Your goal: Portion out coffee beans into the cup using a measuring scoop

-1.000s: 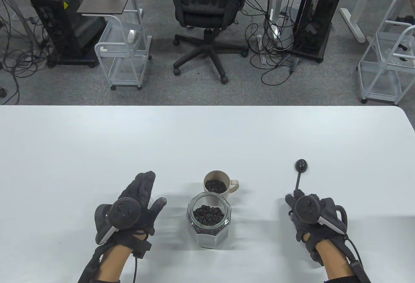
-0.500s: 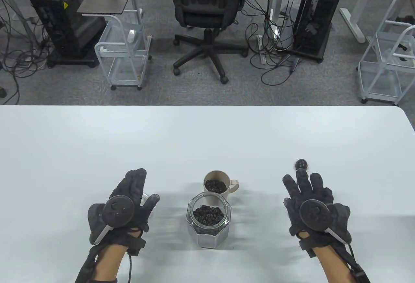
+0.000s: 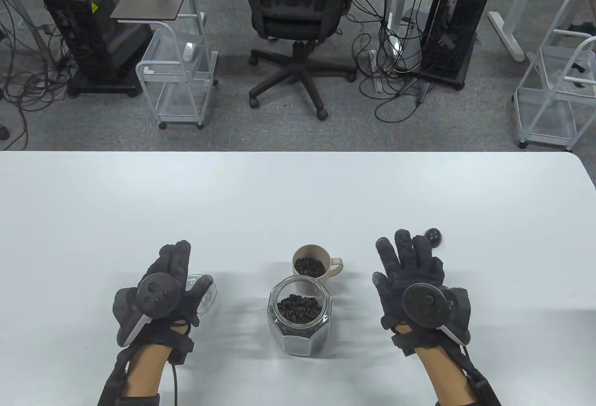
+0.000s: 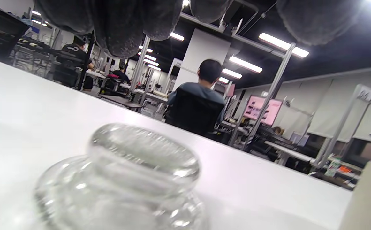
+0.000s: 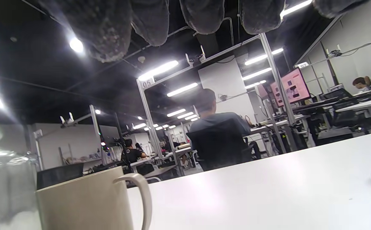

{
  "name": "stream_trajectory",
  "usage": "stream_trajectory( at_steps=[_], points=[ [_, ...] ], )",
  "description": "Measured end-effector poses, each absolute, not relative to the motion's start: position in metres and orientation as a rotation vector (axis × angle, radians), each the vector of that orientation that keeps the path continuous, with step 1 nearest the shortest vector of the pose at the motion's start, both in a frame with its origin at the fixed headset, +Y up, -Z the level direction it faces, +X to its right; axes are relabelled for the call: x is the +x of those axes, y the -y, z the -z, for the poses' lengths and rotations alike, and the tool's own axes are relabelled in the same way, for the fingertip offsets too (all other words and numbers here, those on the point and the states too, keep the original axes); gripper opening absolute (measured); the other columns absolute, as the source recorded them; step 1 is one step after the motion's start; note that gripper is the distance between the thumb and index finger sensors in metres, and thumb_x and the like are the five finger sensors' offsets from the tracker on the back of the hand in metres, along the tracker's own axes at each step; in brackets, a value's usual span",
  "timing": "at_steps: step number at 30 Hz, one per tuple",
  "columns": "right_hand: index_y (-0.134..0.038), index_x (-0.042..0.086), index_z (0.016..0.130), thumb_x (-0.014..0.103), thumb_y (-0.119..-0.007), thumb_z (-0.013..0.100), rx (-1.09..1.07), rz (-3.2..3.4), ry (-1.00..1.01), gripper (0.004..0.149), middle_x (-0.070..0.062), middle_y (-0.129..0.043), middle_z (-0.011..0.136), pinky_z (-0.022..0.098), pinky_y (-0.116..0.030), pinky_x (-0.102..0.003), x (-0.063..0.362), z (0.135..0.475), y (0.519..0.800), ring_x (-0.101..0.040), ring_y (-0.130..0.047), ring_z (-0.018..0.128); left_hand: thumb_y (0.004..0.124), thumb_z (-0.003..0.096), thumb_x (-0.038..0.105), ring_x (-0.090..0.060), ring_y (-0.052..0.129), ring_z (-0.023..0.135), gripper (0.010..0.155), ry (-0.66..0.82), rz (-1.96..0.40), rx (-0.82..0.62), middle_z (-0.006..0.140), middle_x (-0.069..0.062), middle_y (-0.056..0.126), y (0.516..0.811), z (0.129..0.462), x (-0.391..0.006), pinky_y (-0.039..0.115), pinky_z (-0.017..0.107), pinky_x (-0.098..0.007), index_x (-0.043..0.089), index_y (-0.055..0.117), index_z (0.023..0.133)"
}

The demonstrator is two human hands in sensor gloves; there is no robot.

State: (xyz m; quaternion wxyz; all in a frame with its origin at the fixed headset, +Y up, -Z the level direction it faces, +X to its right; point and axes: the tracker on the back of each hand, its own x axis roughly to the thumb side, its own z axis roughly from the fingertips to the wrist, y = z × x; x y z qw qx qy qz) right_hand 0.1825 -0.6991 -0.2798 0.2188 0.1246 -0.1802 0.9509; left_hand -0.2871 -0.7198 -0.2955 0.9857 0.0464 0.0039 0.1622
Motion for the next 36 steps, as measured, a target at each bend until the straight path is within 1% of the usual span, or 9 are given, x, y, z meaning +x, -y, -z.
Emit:
stream_trajectory(
  at_steps=[3,7,11,16,20,28,31,36],
  points=[
    [-0.049,0.025,0.109,0.039,-0.076,0.051,0.337,-2.602,0.375,0.065,-0.022,-0.033,0.113,0.059,-0.039,-0.086,0.183,0.277,0.709,-0.067,-0.036,0.102,0.065,0.0426,0.071,-0.052,0.067,0.099,0.092,-0.027,-0.273,0.003,0.118,-0.020,0.041,0.734,0.301,-0.287,0.054,0.069,-0.068,0.022,0.032,0.113],
    [-0.048,0.025,0.109,0.040,-0.076,0.051,0.333,-2.610,0.346,0.066,-0.022,-0.033,0.113,0.059,-0.040,-0.085,0.188,0.274,0.714,-0.067,-0.037,0.102,0.068,0.0416,0.071,-0.049,0.070,0.096,0.093,-0.031,-0.213,-0.100,0.117,-0.020,0.044,0.749,0.310,-0.285,0.058,0.068,-0.065,0.022,0.033,0.112],
    [-0.048,0.025,0.109,0.039,-0.076,0.051,0.317,-2.581,0.321,0.066,-0.023,-0.033,0.112,0.059,-0.040,-0.085,0.192,0.271,0.718,-0.067,-0.037,0.102,0.071,0.0407,0.071,-0.047,0.071,0.093,0.093,-0.028,-0.145,-0.161,0.117,-0.019,0.046,0.757,0.312,-0.283,0.061,0.067,-0.061,0.023,0.035,0.112],
    [-0.048,0.025,0.109,0.039,-0.076,0.051,0.295,-2.564,0.306,0.066,-0.023,-0.033,0.112,0.059,-0.040,-0.085,0.196,0.271,0.720,-0.067,-0.038,0.101,0.075,0.0400,0.068,-0.045,0.071,0.092,0.092,-0.039,-0.081,-0.198,0.116,-0.018,0.049,0.764,0.314,-0.280,0.061,0.067,-0.061,0.022,0.038,0.111],
    [-0.048,0.024,0.109,0.039,-0.076,0.051,0.296,-2.556,0.299,0.066,-0.023,-0.033,0.112,0.058,-0.040,-0.085,0.195,0.270,0.720,-0.067,-0.038,0.101,0.078,0.0400,0.063,-0.044,0.072,0.091,0.091,-0.034,-0.021,-0.203,0.114,-0.016,0.054,0.766,0.314,-0.275,0.061,0.067,-0.060,0.022,0.040,0.111],
    [-0.048,0.024,0.109,0.039,-0.076,0.051,0.277,-2.532,0.283,0.066,-0.024,-0.034,0.112,0.058,-0.041,-0.085,0.197,0.269,0.721,-0.067,-0.039,0.101,0.080,0.0407,0.057,-0.043,0.077,0.083,0.086,-0.025,-0.026,-0.130,0.109,-0.017,0.062,0.764,0.315,-0.270,0.064,0.066,-0.058,0.017,0.048,0.109],
    [-0.048,0.024,0.109,0.039,-0.076,0.051,0.264,-2.511,0.270,0.066,-0.024,-0.034,0.112,0.058,-0.041,-0.085,0.198,0.270,0.723,-0.067,-0.039,0.101,0.078,0.0409,0.058,-0.043,0.078,0.082,0.085,-0.021,-0.077,-0.095,0.108,-0.017,0.063,0.762,0.314,-0.272,0.065,0.065,-0.058,0.017,0.049,0.109],
    [-0.049,0.024,0.109,0.039,-0.076,0.051,0.251,-2.489,0.254,0.066,-0.024,-0.035,0.112,0.058,-0.041,-0.085,0.199,0.269,0.724,-0.067,-0.039,0.101,0.073,0.0412,0.061,-0.042,0.082,0.078,0.084,-0.014,-0.177,0.013,0.107,-0.018,0.067,0.752,0.309,-0.271,0.067,0.063,-0.057,0.018,0.049,0.109]
  ],
)
